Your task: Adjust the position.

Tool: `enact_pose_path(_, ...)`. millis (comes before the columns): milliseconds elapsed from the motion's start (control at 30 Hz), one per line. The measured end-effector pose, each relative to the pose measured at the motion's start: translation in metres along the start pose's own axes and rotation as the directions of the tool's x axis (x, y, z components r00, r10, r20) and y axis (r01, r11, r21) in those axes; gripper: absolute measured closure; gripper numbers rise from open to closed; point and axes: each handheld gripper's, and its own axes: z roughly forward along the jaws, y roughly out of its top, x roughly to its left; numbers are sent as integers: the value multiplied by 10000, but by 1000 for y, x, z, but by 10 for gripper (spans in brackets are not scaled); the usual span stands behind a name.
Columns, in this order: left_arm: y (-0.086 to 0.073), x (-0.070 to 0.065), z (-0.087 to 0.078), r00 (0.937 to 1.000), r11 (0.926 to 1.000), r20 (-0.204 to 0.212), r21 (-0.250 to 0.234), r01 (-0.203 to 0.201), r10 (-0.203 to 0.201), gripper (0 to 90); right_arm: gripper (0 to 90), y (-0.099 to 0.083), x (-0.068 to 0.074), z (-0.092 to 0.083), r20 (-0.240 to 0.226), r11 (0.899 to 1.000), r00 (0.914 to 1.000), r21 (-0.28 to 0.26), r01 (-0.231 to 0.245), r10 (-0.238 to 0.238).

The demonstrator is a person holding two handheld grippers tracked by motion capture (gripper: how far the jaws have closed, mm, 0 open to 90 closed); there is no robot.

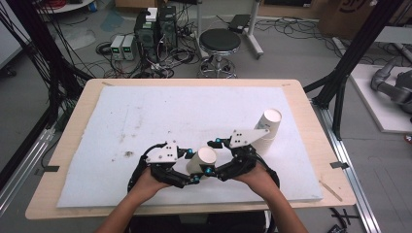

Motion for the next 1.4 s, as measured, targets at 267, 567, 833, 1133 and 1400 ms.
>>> enact_pose_path(267,10,1,-5,9976,9794,207,1896,-693,665,336,184,0,0,0,-29,9963,9982,626,594,-593)
enact_pose_path(567,21,-1,-6,9921,9401,618,3178,-1236,1095,338,184,0,1,3,-288,9769,9904,1632,1383,-1354)
enact_pose_path(833,31,1,-5,9856,9024,922,3972,-1672,1420,338,186,1,2,12,-543,9516,9812,2393,1928,-1851)
enact_pose_path(1133,36,1,-2,9766,8611,1499,4643,-2070,1540,337,245,2,4,20,-963,9294,9695,2774,2435,-2252)
enact_pose_path(1400,35,-1,1,9711,8434,1808,4874,-2259,1556,337,362,1,8,26,-1494,9037,9580,3230,2811,-2446)
